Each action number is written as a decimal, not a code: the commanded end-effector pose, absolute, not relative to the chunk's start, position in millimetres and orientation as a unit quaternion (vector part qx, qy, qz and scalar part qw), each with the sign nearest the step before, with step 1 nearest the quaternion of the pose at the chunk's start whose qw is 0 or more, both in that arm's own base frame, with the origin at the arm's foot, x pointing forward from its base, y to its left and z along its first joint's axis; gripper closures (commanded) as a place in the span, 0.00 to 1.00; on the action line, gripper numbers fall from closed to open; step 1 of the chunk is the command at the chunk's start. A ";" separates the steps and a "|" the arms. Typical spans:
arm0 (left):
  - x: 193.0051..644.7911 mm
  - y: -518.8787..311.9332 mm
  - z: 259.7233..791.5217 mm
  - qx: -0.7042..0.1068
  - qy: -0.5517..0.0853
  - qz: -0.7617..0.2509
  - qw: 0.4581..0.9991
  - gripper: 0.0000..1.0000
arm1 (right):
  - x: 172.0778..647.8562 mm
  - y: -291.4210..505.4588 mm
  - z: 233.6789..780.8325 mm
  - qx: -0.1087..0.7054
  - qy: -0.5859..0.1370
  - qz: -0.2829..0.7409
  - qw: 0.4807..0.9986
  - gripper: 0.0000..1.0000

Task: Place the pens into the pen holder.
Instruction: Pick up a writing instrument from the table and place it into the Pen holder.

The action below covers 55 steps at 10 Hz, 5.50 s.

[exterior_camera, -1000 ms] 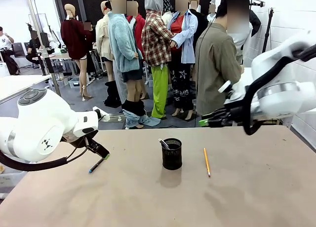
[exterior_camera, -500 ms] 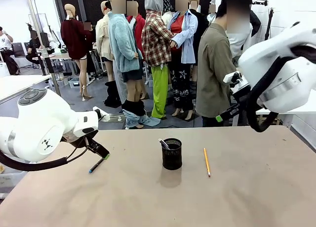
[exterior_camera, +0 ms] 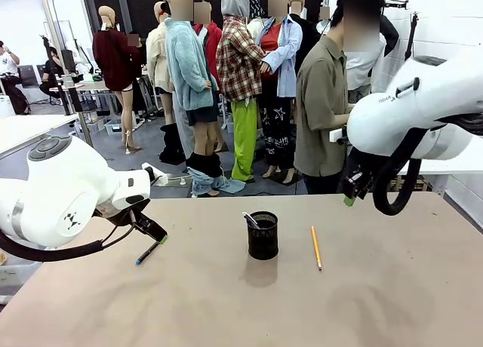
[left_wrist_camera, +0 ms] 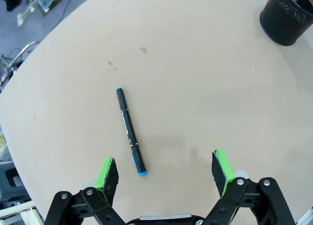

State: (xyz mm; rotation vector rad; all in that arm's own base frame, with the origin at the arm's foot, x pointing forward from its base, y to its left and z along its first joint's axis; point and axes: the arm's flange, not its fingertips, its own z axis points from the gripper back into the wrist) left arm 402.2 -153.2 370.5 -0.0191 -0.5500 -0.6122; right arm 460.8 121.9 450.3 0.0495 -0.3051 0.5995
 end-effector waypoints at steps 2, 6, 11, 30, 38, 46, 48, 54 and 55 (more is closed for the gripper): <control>402.7 -151.0 371.1 -0.010 -0.268 -0.295 0.917 0.00 | 485.4 169.2 449.7 0.032 -0.087 0.288 0.953 0.52; 402.7 -151.0 371.1 -0.010 -0.268 -0.295 0.917 0.00 | 506.0 214.2 398.4 0.024 -0.045 0.249 0.967 0.52; 402.7 -151.0 371.1 -0.010 -0.268 -0.295 0.917 0.00 | 509.6 228.5 339.2 0.024 -0.022 0.190 0.981 0.52; 402.7 -151.0 371.1 -0.010 -0.268 -0.295 0.917 0.00 | 505.5 214.2 300.7 0.016 -0.017 0.271 0.962 1.00; 402.7 -151.0 371.1 -0.010 -0.268 -0.295 0.917 0.00 | 488.9 153.6 333.6 0.225 -0.203 0.558 0.772 1.00; 402.7 -151.0 371.1 -0.010 -0.268 -0.295 0.917 0.00 | 460.3 116.4 341.9 0.453 -0.358 0.692 0.433 1.00; 402.7 -151.0 371.1 -0.010 -0.268 -0.295 0.917 0.00 | 458.1 102.1 339.9 0.470 -0.380 0.689 0.398 1.00; 402.7 -151.0 371.1 -0.010 -0.268 -0.295 0.917 0.00 | 452.1 48.6 326.8 0.490 -0.437 0.623 0.425 1.00; 402.7 -151.0 371.1 -0.010 -0.268 -0.295 0.917 0.00 | 443.4 17.8 323.3 0.496 -0.473 0.595 0.419 1.00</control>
